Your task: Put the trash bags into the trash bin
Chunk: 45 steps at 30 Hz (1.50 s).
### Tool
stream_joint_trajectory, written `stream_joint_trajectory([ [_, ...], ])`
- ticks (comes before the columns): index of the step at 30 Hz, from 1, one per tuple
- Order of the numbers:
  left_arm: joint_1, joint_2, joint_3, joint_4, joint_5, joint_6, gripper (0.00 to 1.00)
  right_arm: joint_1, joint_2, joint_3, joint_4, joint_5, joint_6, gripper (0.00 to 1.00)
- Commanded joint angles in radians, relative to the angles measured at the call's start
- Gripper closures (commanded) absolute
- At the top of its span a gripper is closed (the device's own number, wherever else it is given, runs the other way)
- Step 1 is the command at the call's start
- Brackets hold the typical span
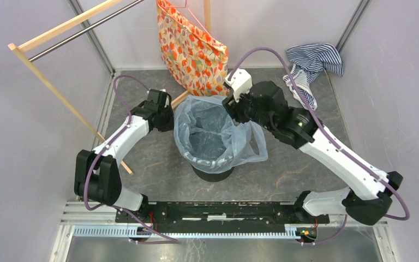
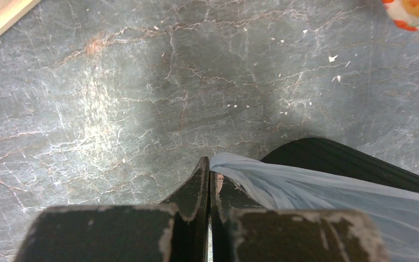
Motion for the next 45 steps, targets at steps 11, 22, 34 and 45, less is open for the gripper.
stream_joint_trajectory([
  [11, -0.012, 0.03, 0.087, -0.011, 0.015, 0.061, 0.98, -0.137, 0.092, 0.001, 0.122, -0.298, -0.052, 0.47],
  [22, -0.012, 0.035, 0.092, -0.012, 0.015, 0.061, 0.98, -0.161, 0.139, 0.015, 0.118, -0.282, -0.036, 0.56],
  [34, -0.013, 0.035, 0.094, -0.012, 0.019, 0.057, 0.98, -0.179, 0.158, 0.024, 0.12, -0.252, -0.017, 0.84],
  [45, -0.016, 0.017, 0.0, 0.022, 0.004, -0.012, 0.98, -0.289, 0.217, 0.006, 0.149, -0.224, 0.126, 1.0],
])
